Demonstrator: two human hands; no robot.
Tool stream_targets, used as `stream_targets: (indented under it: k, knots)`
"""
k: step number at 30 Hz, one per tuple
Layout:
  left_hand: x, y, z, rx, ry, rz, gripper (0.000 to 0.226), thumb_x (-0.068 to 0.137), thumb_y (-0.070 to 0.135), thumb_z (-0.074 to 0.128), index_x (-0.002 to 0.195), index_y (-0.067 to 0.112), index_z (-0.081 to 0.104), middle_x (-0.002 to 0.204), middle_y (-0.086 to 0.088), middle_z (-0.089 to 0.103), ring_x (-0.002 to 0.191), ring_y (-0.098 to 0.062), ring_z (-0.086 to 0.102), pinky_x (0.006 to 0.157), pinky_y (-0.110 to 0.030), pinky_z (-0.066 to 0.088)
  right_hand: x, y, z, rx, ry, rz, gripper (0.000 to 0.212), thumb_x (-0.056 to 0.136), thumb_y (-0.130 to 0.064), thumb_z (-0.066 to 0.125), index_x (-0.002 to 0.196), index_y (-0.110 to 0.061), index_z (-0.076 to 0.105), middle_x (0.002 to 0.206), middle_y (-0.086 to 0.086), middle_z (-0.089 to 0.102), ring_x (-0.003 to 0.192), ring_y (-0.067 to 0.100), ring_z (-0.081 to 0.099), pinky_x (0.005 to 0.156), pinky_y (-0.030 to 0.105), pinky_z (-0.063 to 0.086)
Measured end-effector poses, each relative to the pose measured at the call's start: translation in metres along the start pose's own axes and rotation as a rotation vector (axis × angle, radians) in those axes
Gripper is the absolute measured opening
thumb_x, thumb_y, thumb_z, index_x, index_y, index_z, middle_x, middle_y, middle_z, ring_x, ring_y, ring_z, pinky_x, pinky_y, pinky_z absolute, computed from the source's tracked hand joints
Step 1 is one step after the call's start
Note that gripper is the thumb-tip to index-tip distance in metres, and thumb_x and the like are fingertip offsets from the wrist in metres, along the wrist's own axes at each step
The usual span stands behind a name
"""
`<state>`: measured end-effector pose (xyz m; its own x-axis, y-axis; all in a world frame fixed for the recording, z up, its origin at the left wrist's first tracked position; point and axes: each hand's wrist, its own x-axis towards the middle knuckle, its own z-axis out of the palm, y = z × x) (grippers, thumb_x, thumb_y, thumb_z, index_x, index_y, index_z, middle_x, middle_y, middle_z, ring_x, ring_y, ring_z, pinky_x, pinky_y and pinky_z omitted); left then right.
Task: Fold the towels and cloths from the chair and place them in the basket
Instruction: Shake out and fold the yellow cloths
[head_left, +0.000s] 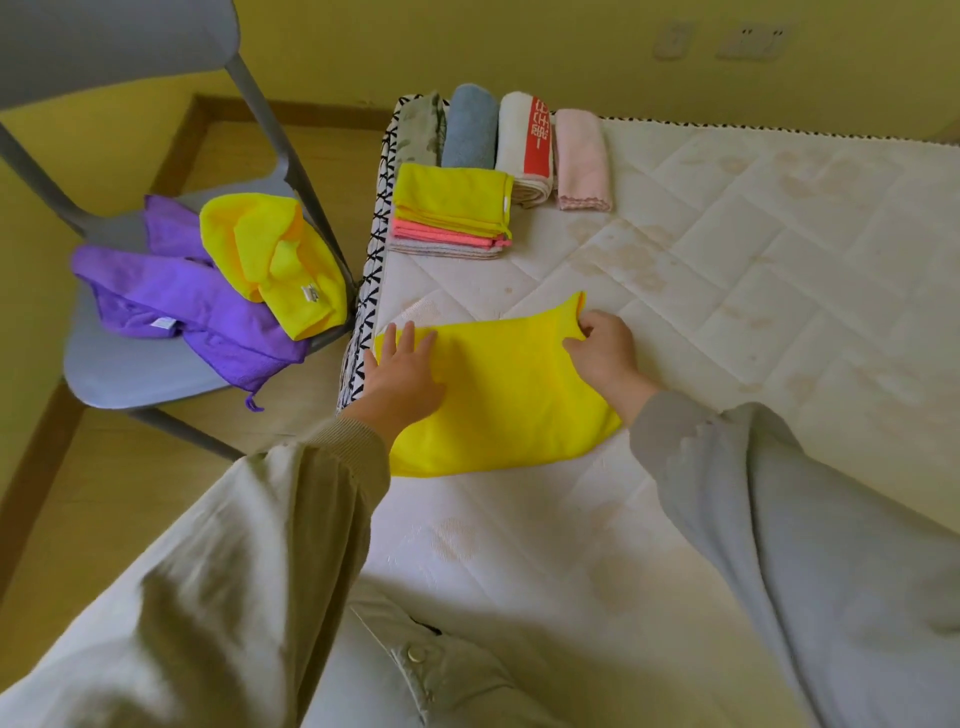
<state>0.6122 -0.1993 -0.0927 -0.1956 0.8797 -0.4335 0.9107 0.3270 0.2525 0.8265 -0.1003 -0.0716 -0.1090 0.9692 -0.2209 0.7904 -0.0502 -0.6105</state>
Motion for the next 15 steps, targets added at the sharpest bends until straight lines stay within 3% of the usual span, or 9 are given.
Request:
stream_targets:
  k: [3,5,7,9,12,14,15]
  knots:
    - [-0.015,0.006,-0.022,-0.213,0.066,0.116,0.079,0.089,0.025,0.064,0.151,0.017,0.016,0.158,-0.008,0.016,0.146,-0.028,0.009,0.117,-0.045,0.015,-0.028,-0.034,0.002,0.071,-0.129,-0.227,0.011,0.078,-0.007,0.07,0.072,-0.007,0.06,0.069,0.003,0.054,0.073,0.018,0.049,0.061,0.028,0.029]
    - [-0.028,0.009,-0.038,-0.452,0.024,0.17,0.087,0.084,0.013,0.07,0.151,0.017,0.016,0.156,-0.008,0.022,0.144,-0.025,0.018,0.113,-0.037,0.026,-0.047,-0.056,0.0,0.061,-0.26,-0.349,0.009,0.076,-0.006,0.073,0.08,-0.001,0.067,0.074,0.005,0.058,0.074,0.015,0.05,0.065,0.028,0.034]
    - [-0.042,0.012,-0.054,-0.705,-0.063,0.194,0.095,0.08,-0.001,0.071,0.152,0.02,0.012,0.154,-0.008,0.025,0.141,-0.023,0.026,0.1,-0.034,0.041,-0.064,-0.077,-0.004,0.003,-0.368,-0.433,0.009,0.075,-0.005,0.074,0.082,-0.003,0.069,0.072,0.003,0.055,0.072,0.013,0.047,0.064,0.028,0.034]
    - [-0.054,0.011,-0.072,-0.806,-0.118,0.214,0.096,0.077,-0.009,0.07,0.151,0.022,0.016,0.147,-0.008,0.036,0.128,-0.023,0.045,0.082,-0.028,0.05,-0.076,-0.095,-0.011,-0.061,-0.437,-0.505,0.007,0.074,-0.004,0.074,0.078,-0.007,0.069,0.067,-0.001,0.053,0.069,0.012,0.045,0.059,0.024,0.033]
    - [-0.071,0.001,-0.096,-0.721,-0.07,0.21,0.055,0.079,-0.003,0.071,0.128,0.014,0.053,0.111,-0.005,0.062,0.089,-0.014,0.059,0.069,-0.012,0.046,-0.084,-0.113,-0.015,-0.075,-0.438,-0.542,0.009,0.074,-0.005,0.075,0.077,-0.012,0.069,0.064,-0.004,0.053,0.067,0.011,0.045,0.056,0.019,0.034]
    - [-0.083,-0.01,-0.101,-0.612,0.034,0.185,0.015,0.082,0.008,0.072,0.096,0.011,0.066,0.084,-0.006,0.06,0.076,-0.013,0.052,0.06,-0.011,0.038,-0.088,-0.121,-0.014,-0.095,-0.396,-0.539,0.009,0.074,-0.01,0.076,0.077,-0.007,0.068,0.07,0.004,0.056,0.068,0.015,0.047,0.059,0.027,0.035]
    - [-0.088,-0.014,-0.101,-0.6,0.067,0.169,0.006,0.084,0.012,0.07,0.083,0.011,0.064,0.074,-0.006,0.056,0.07,-0.013,0.048,0.056,-0.013,0.034,-0.089,-0.123,-0.013,-0.104,-0.37,-0.532,0.015,0.073,-0.014,0.077,0.077,-0.003,0.067,0.071,0.007,0.057,0.068,0.016,0.048,0.059,0.028,0.035]
